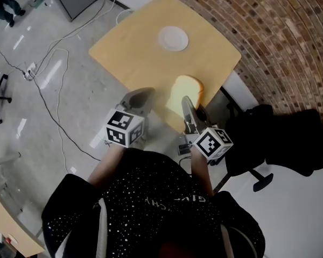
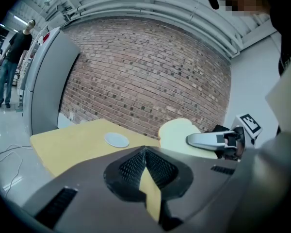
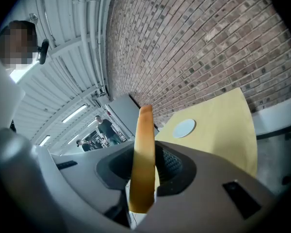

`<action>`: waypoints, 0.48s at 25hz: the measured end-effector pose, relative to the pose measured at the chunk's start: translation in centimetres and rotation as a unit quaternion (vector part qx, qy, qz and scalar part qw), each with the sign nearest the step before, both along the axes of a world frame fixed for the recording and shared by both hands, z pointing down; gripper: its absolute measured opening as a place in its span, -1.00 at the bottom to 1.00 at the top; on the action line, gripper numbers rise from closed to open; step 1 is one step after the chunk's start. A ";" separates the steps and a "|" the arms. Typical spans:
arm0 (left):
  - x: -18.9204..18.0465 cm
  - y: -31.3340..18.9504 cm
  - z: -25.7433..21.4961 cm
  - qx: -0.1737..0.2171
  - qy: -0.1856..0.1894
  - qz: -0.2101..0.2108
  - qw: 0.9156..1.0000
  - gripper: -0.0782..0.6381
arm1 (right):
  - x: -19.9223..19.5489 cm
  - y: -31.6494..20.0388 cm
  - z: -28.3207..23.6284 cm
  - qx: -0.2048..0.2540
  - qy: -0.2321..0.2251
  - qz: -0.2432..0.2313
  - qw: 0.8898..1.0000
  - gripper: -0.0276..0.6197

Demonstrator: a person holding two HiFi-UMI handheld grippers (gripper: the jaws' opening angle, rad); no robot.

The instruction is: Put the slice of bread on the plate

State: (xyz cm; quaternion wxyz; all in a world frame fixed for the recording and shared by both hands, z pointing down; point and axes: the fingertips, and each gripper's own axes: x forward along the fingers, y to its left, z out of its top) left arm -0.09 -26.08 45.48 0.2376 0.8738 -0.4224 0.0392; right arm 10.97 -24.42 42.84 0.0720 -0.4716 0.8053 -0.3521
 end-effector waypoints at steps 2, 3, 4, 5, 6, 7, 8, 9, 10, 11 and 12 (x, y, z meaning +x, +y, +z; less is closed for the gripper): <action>-0.2 -1.9 0.2 -0.004 0.002 0.002 1.000 -0.76 | -0.3 -2.0 0.3 -0.004 0.001 0.003 1.000 -0.63; -0.3 -2.8 0.2 -0.003 0.002 0.005 1.000 -0.76 | -0.3 -3.0 0.4 -0.005 0.002 0.005 1.000 -0.63; -0.3 -3.6 0.2 -0.002 0.002 0.009 1.000 -0.76 | -0.4 -3.8 0.5 -0.005 0.004 0.008 1.000 -0.63; -0.4 -4.4 0.2 -0.002 0.002 0.013 1.000 -0.76 | -0.5 -4.6 0.6 -0.006 0.005 0.010 1.000 -0.63; -0.3 -5.0 0.3 -0.002 0.001 0.015 1.000 -0.76 | -0.4 -5.3 0.6 -0.006 0.006 0.012 1.000 -0.63; -0.3 -5.6 0.3 -0.002 0.001 0.017 1.000 -0.76 | -0.4 -6.0 0.5 -0.005 0.008 0.012 1.000 -0.63; -0.2 -6.2 0.3 -0.001 0.002 0.017 1.000 -0.76 | -0.3 -6.6 0.5 -0.005 0.011 0.010 1.000 -0.63; -0.1 -6.6 0.2 -0.001 0.003 0.017 1.000 -0.76 | -0.2 -7.3 0.6 -0.006 0.013 0.006 1.000 -0.63; 0.1 -7.0 0.1 0.000 0.006 0.016 1.000 -0.76 | 0.0 -8.1 0.8 -0.011 0.016 0.001 1.000 -0.63; 0.2 -7.2 0.1 -0.001 0.009 0.014 1.000 -0.76 | 0.3 -9.2 1.1 -0.017 0.016 -0.004 1.000 -0.63; 0.2 -7.5 0.2 -0.002 0.010 0.011 1.000 -0.76 | 0.5 -10.5 1.5 -0.025 0.010 -0.006 1.000 -0.63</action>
